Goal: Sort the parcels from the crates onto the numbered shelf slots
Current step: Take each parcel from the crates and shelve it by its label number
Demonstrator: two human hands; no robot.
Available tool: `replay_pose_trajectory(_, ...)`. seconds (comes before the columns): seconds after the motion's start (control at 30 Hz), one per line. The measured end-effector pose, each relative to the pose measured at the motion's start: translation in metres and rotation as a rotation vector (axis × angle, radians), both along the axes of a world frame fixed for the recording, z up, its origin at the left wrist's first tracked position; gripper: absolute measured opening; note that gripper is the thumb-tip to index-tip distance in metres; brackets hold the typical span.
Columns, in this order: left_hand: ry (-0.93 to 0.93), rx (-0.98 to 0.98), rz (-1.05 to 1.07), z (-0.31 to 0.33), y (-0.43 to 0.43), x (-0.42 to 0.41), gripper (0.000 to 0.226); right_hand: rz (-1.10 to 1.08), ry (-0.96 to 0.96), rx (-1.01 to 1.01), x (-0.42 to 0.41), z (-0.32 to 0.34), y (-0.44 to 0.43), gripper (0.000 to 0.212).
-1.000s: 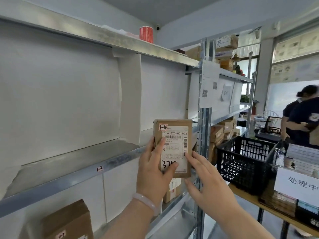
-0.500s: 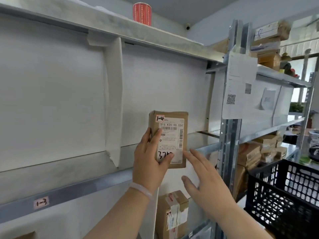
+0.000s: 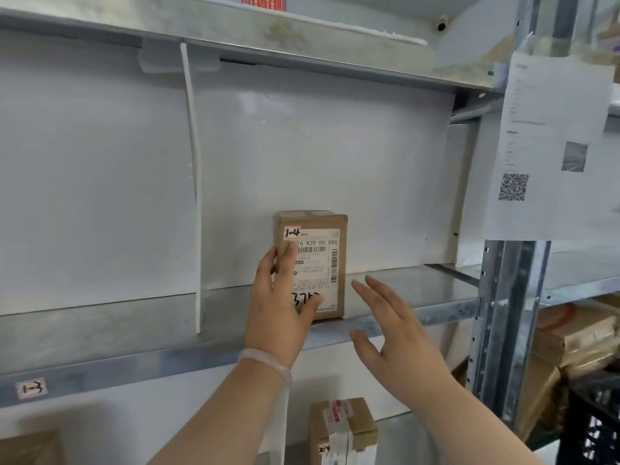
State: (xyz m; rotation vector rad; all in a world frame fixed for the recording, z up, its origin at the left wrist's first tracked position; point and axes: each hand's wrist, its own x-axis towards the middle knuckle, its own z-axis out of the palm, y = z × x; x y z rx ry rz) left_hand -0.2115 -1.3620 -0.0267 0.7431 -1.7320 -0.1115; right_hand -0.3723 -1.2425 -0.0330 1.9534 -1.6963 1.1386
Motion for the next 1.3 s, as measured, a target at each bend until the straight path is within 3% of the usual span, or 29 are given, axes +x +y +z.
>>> replay_pose_trajectory(0.23, -0.007, -0.041, 0.073, -0.002, -0.003, -0.005, 0.099, 0.059, 0.001, -0.009, -0.002, -0.001, -0.019, 0.064)
replay_pose_trajectory(0.4, -0.041, -0.014, 0.059, -0.002, 0.007, 0.005, 0.100, 0.089, 0.035, -0.144, 0.007, 0.002, -0.022, 0.066)
replay_pose_trajectory(0.63, -0.196, -0.190, 0.295, -0.006, 0.058, 0.092, 0.070, 0.353, 0.094, -0.238, 0.071, 0.005, -0.019, 0.058)
replay_pose_trajectory(0.77, -0.305, -0.210, 0.508, -0.020, 0.100, 0.182, 0.065, 0.442, 0.149, -0.111, 0.138, -0.008, -0.007, 0.065)
replay_pose_trajectory(0.97, -0.478, -0.078, 0.862, -0.044, 0.194, 0.327, 0.061, 0.593, 0.223, -0.001, 0.276, -0.032, 0.035, 0.071)
replay_pose_trajectory(1.07, -0.543, 0.064, 0.986, -0.052, 0.262, 0.404, 0.063, 0.719, 0.266, 0.105, 0.360, -0.049, 0.066, 0.076)
replay_pose_trajectory(1.3, -0.629, 0.284, 1.305, -0.075, 0.434, 0.557, 0.068, 1.025, 0.364, 0.130, 0.552, -0.082, 0.171, 0.082)
